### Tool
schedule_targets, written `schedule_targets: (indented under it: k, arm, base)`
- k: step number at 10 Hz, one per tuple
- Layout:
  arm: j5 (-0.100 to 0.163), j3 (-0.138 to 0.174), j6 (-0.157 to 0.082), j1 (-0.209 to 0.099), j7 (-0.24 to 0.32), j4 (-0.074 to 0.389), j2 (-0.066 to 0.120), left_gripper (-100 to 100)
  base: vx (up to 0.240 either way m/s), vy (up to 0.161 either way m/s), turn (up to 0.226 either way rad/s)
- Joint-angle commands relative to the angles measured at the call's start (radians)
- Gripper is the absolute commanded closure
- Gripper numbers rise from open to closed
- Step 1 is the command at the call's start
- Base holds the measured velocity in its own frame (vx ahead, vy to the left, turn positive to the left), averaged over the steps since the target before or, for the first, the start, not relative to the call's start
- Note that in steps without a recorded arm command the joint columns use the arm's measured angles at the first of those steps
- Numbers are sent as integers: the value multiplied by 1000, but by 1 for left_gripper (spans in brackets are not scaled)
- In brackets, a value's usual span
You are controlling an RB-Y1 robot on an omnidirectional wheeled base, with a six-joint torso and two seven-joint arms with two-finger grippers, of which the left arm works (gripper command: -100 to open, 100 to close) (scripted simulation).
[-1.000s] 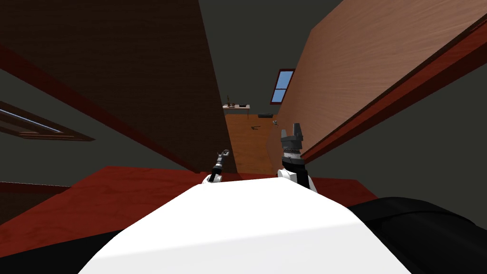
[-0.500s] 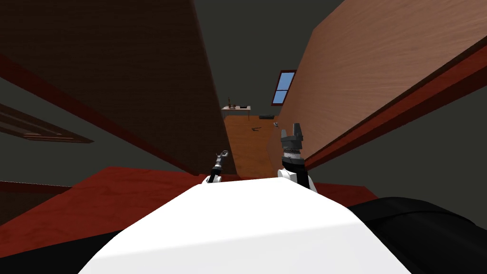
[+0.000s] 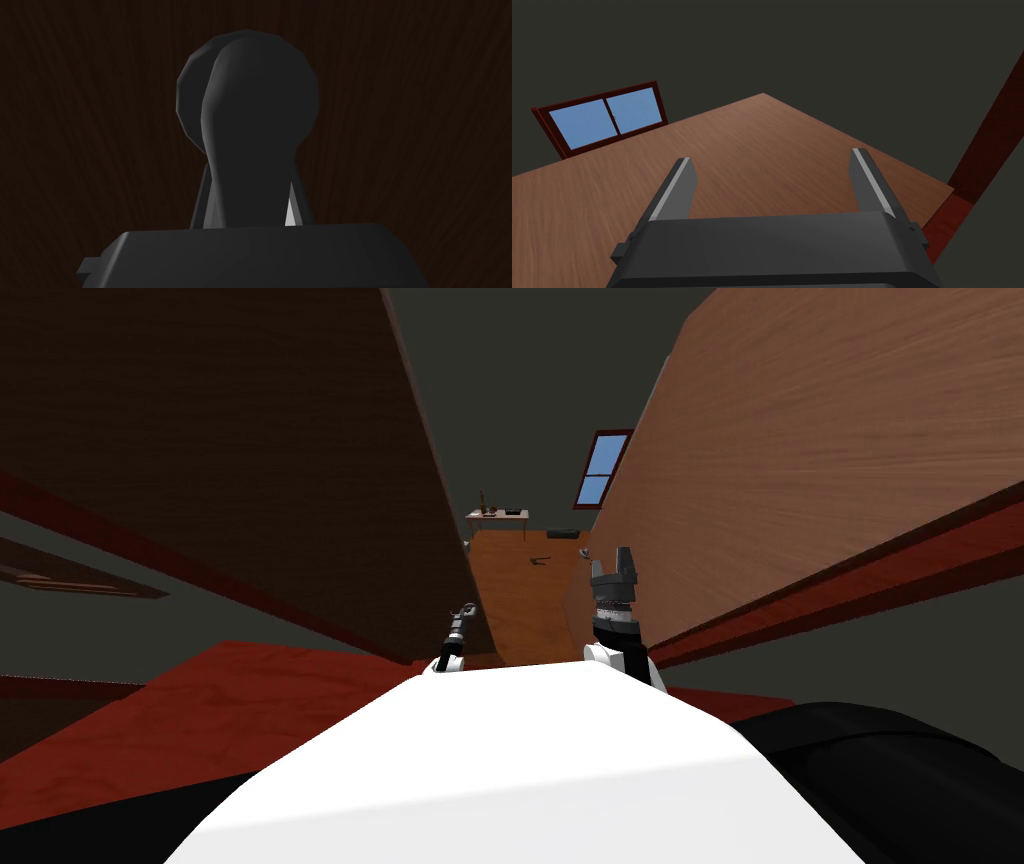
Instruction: Push the door open
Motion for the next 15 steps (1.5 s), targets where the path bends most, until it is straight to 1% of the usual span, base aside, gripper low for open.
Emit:
schedule_targets:
  k: [1, 2, 3, 4, 7, 10, 11, 13, 15]
  arm:
    - [13, 26, -6, -6, -7, 7, 11, 100]
    - [19, 38, -6, -6, -12, 9, 11, 100]
    - [19, 38, -6, -6, -12, 17, 11, 100]
    - [27, 56, -6, -6, -20, 12, 12, 100]
    - [46, 91, -6, -6, -35, 19, 14, 100]
    - [46, 91, -6, -6, -35, 19, 14, 100]
    - [57, 115, -6, -5, -45, 23, 16, 100]
    - [57, 115, -6, -5, -45, 23, 16, 100]
    - [71, 142, -6, -5, -56, 28, 17, 100]
  base:
    - [179, -75, 61]
    - [219, -80, 60]
    - [158, -73, 35]
    - [143, -51, 56]
    - [194, -100, 61]
    - [58, -15, 14]
    - [114, -55, 69]
    - [112, -71, 46]
    - [139, -65, 53]
